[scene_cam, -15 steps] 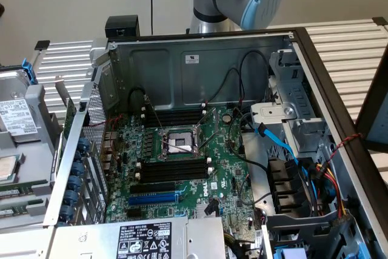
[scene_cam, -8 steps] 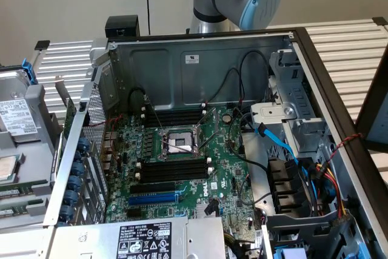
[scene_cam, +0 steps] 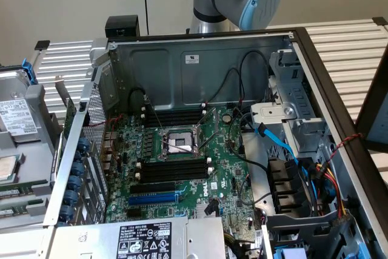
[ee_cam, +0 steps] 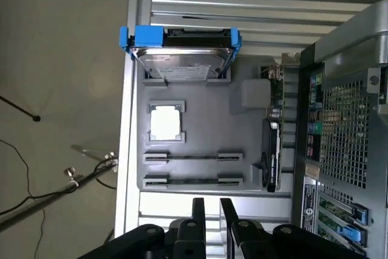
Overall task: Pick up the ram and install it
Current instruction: 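Reach for the ram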
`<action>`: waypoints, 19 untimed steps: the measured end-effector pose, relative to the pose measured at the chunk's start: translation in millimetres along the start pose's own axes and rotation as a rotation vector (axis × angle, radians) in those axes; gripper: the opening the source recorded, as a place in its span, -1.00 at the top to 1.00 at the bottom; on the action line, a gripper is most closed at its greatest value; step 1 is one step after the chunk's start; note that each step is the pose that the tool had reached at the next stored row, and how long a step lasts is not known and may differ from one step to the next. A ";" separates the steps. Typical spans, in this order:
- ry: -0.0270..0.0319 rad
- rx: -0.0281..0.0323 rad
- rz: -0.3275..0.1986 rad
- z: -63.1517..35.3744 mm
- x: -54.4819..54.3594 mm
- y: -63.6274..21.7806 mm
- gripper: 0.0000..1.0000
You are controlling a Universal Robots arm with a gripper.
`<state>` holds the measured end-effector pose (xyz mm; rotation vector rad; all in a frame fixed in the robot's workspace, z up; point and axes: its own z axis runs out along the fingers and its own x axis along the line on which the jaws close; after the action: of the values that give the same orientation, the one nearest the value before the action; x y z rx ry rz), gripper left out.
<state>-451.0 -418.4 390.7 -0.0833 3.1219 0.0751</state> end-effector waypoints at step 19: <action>0.0112 -0.0247 -0.345 2.1 0.0 -0.1 0.51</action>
<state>-451.0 -418.5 388.5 -0.6193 3.0639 0.1073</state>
